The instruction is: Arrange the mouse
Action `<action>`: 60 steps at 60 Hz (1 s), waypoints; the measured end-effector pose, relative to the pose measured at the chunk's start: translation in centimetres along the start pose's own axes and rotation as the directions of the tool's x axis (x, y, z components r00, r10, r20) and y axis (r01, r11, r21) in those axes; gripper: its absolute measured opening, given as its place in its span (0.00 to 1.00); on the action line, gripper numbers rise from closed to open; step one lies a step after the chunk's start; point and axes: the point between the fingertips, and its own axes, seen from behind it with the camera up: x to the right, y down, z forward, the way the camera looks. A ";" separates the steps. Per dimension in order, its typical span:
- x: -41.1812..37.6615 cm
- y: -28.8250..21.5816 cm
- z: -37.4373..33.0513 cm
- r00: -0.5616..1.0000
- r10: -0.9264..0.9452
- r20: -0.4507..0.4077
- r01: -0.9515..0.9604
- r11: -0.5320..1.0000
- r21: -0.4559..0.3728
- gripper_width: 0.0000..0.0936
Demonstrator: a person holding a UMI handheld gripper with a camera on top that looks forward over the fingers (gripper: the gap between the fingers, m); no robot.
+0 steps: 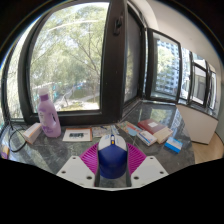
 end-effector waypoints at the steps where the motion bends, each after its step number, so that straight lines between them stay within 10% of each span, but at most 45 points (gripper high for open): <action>1: -0.3 -1.4 -0.7 1.000 0.013 -0.003 -0.013 1.000 0.026 0.38; 14: -12.2 -11.4 -9.4 0.992 0.036 0.124 -0.063 0.972 0.225 0.38; 38: -32.1 16.6 -8.7 0.951 -0.051 0.304 0.126 0.964 -0.233 0.45; 46: -33.0 18.8 -9.3 0.948 -0.049 0.313 0.141 0.950 -0.278 0.57; 52: -32.8 17.1 -10.6 0.950 -0.083 0.300 0.161 0.957 -0.243 0.93; 60: -32.3 14.5 -14.4 0.955 -0.090 0.282 0.154 0.965 -0.212 0.92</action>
